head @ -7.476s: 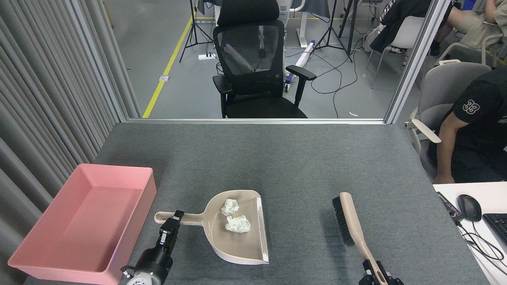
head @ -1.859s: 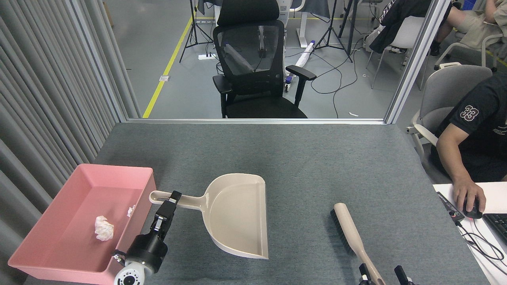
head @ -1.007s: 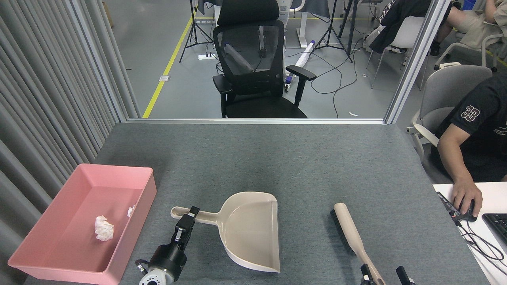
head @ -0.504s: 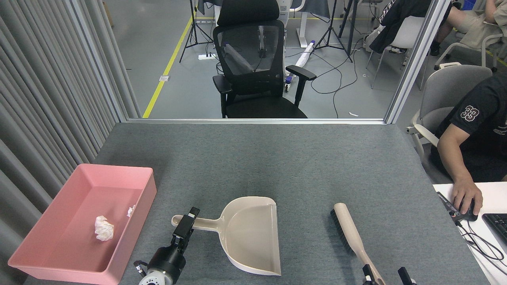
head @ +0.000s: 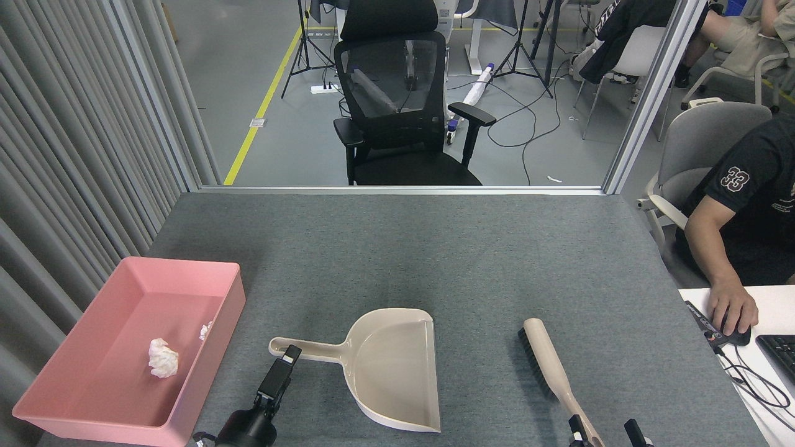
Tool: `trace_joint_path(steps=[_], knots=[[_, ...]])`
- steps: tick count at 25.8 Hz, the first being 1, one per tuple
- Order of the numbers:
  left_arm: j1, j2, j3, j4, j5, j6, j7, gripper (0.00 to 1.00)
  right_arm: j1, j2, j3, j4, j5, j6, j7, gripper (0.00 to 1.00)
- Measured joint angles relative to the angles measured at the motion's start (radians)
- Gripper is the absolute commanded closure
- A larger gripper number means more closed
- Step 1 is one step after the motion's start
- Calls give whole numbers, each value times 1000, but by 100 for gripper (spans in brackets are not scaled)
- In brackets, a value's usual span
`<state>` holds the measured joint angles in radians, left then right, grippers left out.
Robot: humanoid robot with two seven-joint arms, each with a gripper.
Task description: Sweep and dump garbage into bin
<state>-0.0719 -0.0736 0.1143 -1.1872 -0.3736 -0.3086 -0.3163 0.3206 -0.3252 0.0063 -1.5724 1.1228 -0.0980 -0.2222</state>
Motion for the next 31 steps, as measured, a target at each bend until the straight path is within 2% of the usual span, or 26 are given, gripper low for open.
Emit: trace_joint_path(steps=[5, 15, 21, 27, 31], knots=[[81, 11, 0, -114, 0, -5, -5, 2, -1, -2, 4, -23, 0, -2, 1, 3], [237, 73, 0, -321, -34, -16, -20, 2, 1, -30, 2, -111, 4, 4, 2, 3], [257, 92, 5, -505, -293, -52, 4, 1, -9, -28, 0, -131, 5, 29, 2, 3], [187, 95, 18, -534, -612, -87, 138, 1, -84, -11, 7, -125, 13, 100, 2, 3], [161, 110, 23, -531, -806, -91, 195, 1, -150, 4, 13, -93, 57, 160, 4, 3]])
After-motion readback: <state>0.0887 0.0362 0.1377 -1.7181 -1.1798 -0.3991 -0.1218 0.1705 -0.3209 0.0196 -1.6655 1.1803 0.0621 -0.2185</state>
